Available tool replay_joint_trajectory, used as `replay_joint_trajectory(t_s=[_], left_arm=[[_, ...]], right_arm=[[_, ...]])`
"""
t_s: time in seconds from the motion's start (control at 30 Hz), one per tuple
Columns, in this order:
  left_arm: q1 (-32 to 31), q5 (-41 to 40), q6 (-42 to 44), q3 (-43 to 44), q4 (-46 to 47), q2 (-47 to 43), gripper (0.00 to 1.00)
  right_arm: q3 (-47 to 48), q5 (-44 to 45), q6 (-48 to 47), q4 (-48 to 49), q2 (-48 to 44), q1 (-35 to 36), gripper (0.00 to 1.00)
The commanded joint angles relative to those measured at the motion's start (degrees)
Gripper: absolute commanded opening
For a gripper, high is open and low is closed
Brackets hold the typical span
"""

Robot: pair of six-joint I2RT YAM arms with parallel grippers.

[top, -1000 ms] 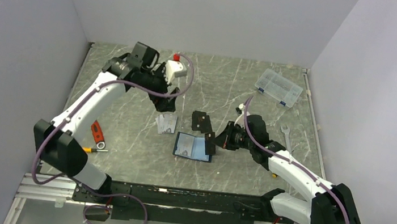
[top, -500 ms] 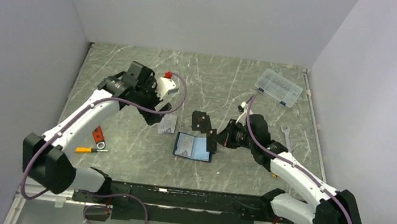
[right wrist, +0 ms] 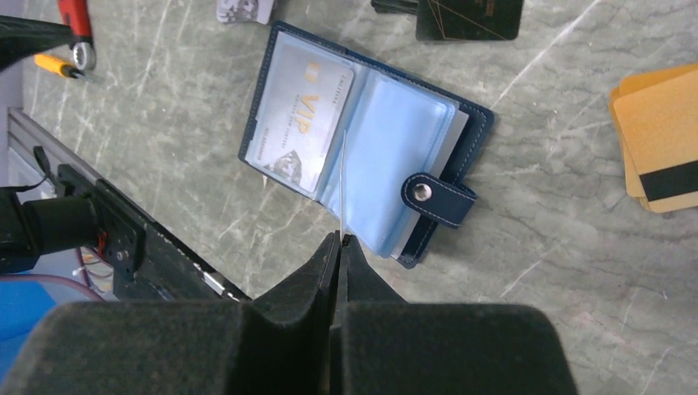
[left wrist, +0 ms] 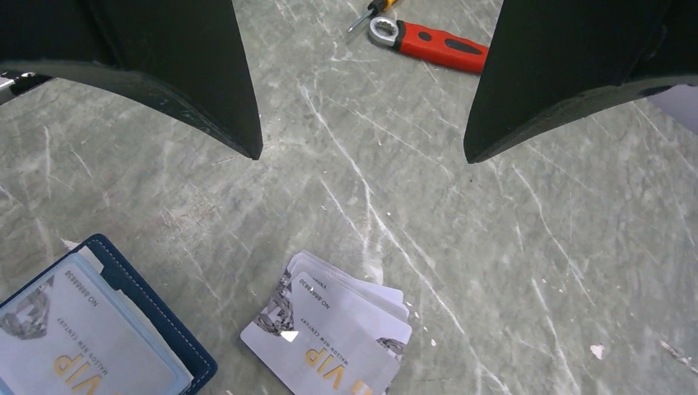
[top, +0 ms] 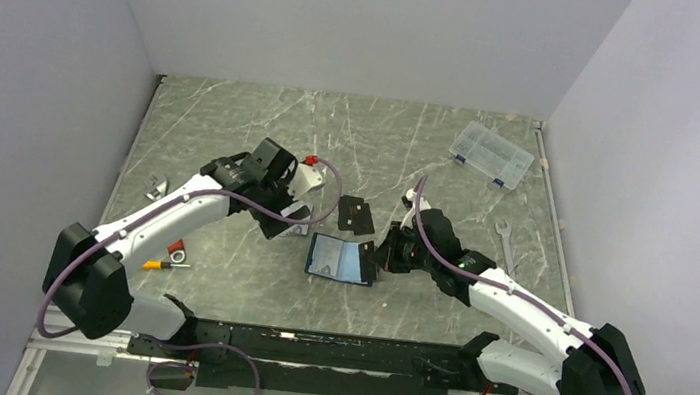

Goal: Put the credit cards into the card holder
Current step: Turn over the card slot in the card holder.

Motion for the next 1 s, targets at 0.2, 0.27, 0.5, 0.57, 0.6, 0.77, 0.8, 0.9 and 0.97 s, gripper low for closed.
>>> replay_joint_trajectory(t_s=[0.2,0.27,0.5,0.57,0.6,0.77,0.8,0.9,0.97], left_arm=[[-0.08,1.22,-2.30,-0.23,-1.12,-0.25,0.99],[-0.42,1.35,-2.11,-0.12,-1.51,-0.76,0.99],[-1.08,1.19,-1.77,-0.73,-1.79,-1.87,0.99],[-1.10,3.45,-1.03,-1.54,-1.24,-2.43,0.99],[-1.21,4.48,-0.58,-2.06,-0.38,-3.00,0.99],[-1.91,9.97,0.67,-1.32,-1.90,-1.70,0.99],[-1.92,11.49,0.76,-1.10,-2.24,-0.85,0.99],[-1.92,14.72,0.43,-1.55,-1.80,1.34,1.00],[-1.88,17.33,-1.65,-4.95,1.99,0.27,0.99]], right_arm=[[0.47,0.88,0.24,-4.57,0.42,0.72,0.00],[-0.08,0.74,0.47,-4.34,0.38,0.70,0.00],[0.01,0.92,0.62,-4.80,0.84,0.72,0.00],[0.20,1.22,0.61,-5.28,0.64,0.70,0.00],[0.21,1.30,0.61,-5.55,0.48,0.66,0.00],[-0.09,1.26,0.44,-5.79,1.12,-0.20,0.00],[-0.13,1.22,0.37,-5.71,1.47,-0.45,0.00],[-0.08,0.72,-0.02,-5.51,3.10,-1.76,0.00],[0.25,0.56,-0.54,-6.05,4.08,-2.44,0.00]])
